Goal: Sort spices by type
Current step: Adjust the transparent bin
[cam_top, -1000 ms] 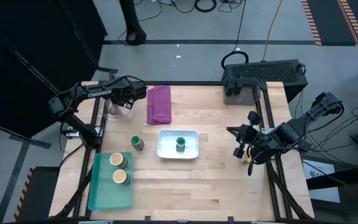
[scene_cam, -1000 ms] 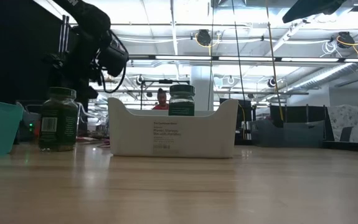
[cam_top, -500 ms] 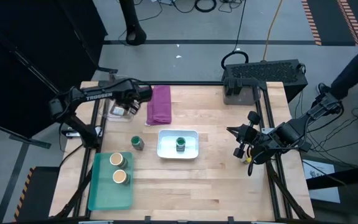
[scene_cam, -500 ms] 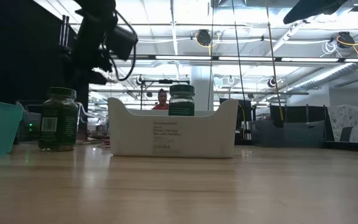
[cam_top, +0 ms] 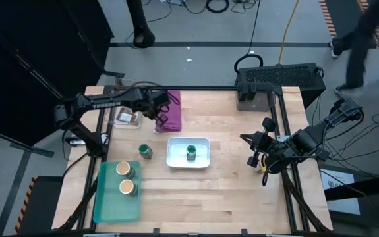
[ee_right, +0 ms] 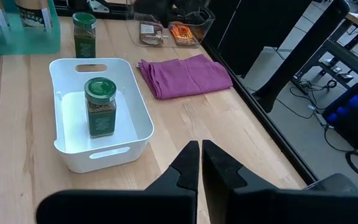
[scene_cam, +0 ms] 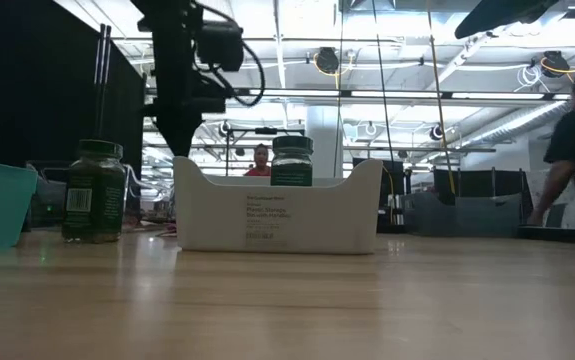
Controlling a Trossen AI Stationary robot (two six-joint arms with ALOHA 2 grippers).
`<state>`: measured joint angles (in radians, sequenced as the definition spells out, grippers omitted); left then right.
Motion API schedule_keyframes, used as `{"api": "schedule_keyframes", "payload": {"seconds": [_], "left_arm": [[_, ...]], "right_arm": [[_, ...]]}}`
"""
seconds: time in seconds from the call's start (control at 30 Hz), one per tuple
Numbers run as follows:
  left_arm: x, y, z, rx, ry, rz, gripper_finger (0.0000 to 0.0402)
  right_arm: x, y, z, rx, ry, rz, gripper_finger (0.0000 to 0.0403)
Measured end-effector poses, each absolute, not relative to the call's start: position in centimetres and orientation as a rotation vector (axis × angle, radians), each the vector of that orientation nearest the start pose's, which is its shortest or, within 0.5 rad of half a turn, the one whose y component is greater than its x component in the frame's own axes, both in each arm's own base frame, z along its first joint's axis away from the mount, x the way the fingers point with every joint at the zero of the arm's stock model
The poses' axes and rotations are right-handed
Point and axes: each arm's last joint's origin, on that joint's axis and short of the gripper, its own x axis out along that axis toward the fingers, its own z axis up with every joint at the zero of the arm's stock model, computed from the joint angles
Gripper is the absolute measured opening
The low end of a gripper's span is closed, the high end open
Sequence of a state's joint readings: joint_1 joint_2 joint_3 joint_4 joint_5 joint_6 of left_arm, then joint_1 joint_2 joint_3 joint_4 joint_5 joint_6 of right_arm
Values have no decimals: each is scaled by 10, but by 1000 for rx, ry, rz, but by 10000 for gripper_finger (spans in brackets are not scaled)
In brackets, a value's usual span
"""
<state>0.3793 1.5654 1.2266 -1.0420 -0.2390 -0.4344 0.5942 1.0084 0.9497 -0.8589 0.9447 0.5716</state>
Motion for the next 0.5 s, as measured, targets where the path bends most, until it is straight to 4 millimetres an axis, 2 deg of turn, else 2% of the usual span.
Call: {"api": "schedule_keyframes", "payload": {"seconds": [0.2, 0.5], "left_arm": [[264, 138, 228, -494, 1323, 914, 5], [262, 166, 196, -426, 1443, 1064, 4]], "right_arm": [[161, 81, 305, -95, 535, -489, 0], [161, 80, 305, -114, 545, -484, 0]]}}
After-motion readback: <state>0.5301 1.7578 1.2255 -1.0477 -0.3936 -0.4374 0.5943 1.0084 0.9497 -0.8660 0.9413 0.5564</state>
